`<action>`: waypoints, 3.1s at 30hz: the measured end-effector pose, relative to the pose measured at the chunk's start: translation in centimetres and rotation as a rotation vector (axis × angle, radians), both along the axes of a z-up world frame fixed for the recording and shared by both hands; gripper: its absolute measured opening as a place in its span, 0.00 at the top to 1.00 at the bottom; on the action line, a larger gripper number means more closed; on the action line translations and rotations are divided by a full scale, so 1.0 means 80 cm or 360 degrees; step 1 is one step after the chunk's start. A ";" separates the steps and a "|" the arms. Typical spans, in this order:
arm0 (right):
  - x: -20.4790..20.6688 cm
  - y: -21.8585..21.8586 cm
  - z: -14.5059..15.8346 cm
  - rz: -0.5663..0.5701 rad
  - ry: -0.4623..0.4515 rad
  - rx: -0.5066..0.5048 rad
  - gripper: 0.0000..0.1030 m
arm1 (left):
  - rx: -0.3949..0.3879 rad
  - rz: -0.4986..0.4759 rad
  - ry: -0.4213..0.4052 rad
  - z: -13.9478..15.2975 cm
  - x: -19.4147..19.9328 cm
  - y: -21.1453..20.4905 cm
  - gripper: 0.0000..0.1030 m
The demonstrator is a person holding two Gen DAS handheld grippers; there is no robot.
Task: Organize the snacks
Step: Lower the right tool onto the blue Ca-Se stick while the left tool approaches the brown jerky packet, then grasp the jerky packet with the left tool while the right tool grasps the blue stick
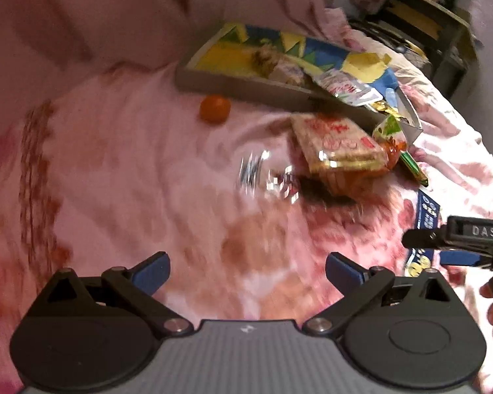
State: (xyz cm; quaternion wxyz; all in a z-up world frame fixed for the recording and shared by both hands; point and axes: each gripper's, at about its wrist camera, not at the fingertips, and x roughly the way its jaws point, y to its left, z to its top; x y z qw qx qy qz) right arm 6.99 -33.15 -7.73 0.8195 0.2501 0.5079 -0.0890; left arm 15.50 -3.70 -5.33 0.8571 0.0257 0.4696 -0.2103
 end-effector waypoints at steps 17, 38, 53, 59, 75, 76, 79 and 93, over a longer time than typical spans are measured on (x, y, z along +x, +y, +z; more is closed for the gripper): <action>0.004 0.014 0.000 0.0081 -0.0043 -0.0020 0.07 | -0.0040 -0.0952 -0.0371 -0.014 0.074 -0.046 0.00; 0.012 0.024 -0.003 0.0126 -0.0035 -0.0049 0.07 | 0.0022 -0.1384 -0.0208 -0.040 0.092 -0.076 0.01; -0.002 0.007 0.000 0.0078 -0.0041 0.0052 0.09 | -0.0057 -0.1279 0.0132 -0.027 0.024 -0.066 0.05; -0.010 -0.004 0.003 0.0005 -0.0038 0.0091 0.11 | -0.0076 -0.1180 0.0159 -0.021 -0.006 -0.068 0.09; 0.001 -0.003 0.000 0.0016 -0.0032 -0.0076 0.21 | 0.0096 -0.0940 -0.0069 -0.031 -0.003 -0.097 0.21; 0.003 -0.001 -0.001 0.0025 -0.0032 -0.0093 0.22 | 0.0110 -0.0923 -0.0072 -0.032 -0.002 -0.100 0.23; 0.007 0.006 0.000 0.0077 -0.0039 -0.0163 0.24 | 0.0134 -0.0852 -0.0062 -0.031 0.001 -0.103 0.30; 0.009 0.012 0.000 0.0200 -0.0063 -0.0246 0.47 | 0.0172 -0.0533 0.0071 -0.024 -0.016 -0.093 0.44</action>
